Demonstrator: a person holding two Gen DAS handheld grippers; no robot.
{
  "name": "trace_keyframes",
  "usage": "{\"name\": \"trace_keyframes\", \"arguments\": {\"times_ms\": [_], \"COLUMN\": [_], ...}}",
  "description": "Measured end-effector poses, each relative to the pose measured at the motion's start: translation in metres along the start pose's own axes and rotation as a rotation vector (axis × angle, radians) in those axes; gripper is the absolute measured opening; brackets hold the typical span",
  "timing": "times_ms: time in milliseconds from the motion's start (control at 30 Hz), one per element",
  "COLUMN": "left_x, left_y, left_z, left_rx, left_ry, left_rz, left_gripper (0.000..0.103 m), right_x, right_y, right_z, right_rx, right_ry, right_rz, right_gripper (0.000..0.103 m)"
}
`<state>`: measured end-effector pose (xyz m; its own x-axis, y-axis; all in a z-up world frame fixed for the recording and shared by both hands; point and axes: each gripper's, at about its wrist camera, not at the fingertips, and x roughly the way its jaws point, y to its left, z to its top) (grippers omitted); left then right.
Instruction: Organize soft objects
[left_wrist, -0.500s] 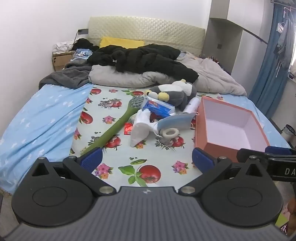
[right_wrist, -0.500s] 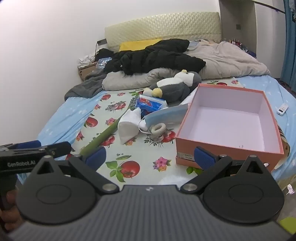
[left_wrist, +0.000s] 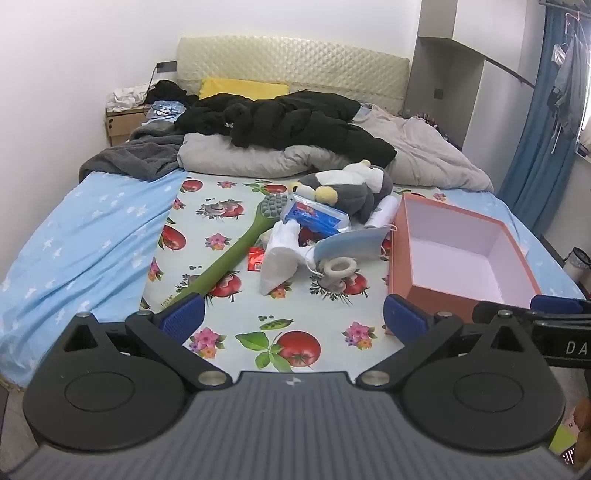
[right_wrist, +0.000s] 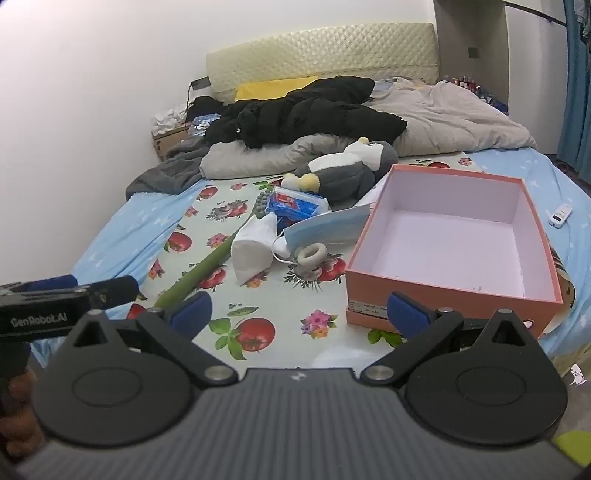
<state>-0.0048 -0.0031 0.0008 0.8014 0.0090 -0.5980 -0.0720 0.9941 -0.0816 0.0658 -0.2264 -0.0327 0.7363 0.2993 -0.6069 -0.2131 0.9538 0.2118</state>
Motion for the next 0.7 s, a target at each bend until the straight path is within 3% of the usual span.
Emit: {"name": "trace_keyframes", "arguments": {"times_ms": [533,700], "left_x": [0.004,0.010], "left_y": [-0.009,-0.006], "left_z": [0.001,-0.009], "left_rx": [0.038,-0.004], "left_ry": [0.011,0.027], "left_rz": [0.007,-0.016], "left_gripper": [0.103,0.103], "right_x": [-0.004,-0.001], "right_y": [-0.004,-0.001], "right_z": [-0.008,-0.012], "right_rx": [0.003,-0.020], "right_ry": [0.003,-0.002], "right_rz": [0.027,0.027], "right_gripper": [0.103,0.103]}}
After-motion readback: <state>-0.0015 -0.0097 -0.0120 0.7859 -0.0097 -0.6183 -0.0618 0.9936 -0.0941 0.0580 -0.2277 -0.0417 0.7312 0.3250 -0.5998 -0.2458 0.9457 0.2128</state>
